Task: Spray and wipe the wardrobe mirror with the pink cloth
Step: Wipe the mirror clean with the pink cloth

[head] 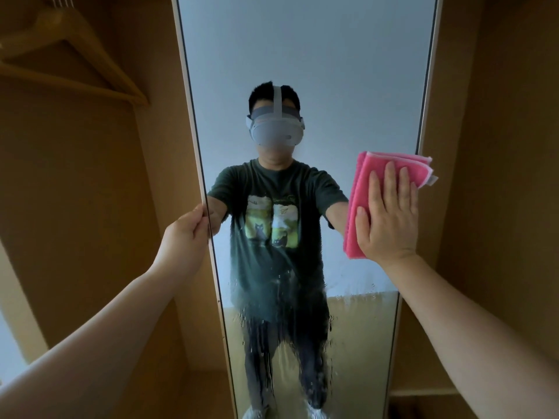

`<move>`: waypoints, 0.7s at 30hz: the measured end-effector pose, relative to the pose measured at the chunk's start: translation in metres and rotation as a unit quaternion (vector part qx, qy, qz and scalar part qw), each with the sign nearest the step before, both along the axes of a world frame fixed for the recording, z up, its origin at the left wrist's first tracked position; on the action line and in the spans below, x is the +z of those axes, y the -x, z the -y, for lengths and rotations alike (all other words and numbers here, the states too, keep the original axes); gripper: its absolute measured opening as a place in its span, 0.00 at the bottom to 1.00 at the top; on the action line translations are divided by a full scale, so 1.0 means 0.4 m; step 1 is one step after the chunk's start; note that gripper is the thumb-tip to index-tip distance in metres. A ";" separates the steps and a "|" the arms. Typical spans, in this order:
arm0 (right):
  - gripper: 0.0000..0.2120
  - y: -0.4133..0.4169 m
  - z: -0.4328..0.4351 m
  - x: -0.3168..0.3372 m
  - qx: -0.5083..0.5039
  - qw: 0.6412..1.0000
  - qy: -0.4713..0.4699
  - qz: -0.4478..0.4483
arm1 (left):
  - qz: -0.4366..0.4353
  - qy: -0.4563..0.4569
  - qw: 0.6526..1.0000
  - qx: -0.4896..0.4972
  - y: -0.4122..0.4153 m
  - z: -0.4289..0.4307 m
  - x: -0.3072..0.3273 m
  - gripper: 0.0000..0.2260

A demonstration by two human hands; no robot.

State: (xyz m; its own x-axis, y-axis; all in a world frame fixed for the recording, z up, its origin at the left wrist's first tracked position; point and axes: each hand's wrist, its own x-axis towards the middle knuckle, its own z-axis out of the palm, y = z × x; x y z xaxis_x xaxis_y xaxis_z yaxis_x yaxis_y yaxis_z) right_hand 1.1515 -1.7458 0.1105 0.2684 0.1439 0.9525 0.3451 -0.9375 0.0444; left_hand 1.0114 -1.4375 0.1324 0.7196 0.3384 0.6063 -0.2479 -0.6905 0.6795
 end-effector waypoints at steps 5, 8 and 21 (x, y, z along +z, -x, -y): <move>0.29 -0.004 0.011 -0.121 0.007 1.000 0.009 -0.007 | 0.003 0.006 1.000 0.006 -0.001 0.005 0.000 0.11; 0.29 -0.001 0.019 -0.215 0.014 0.999 0.039 -0.010 | 0.005 0.011 1.000 0.015 -0.004 0.003 -0.007 0.12; 0.29 -0.011 0.030 -0.258 0.020 0.998 0.057 0.000 | -0.091 0.052 0.994 -0.003 0.036 0.009 -0.220 0.17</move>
State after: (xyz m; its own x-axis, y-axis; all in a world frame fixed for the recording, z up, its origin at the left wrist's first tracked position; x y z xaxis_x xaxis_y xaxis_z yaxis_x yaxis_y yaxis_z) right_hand 1.1557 -1.7576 0.0071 0.2601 0.2617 0.9295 0.3816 -0.9121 0.1500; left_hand 0.9971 -1.4410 0.0443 0.8162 0.3883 0.4279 -0.1180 -0.6129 0.7813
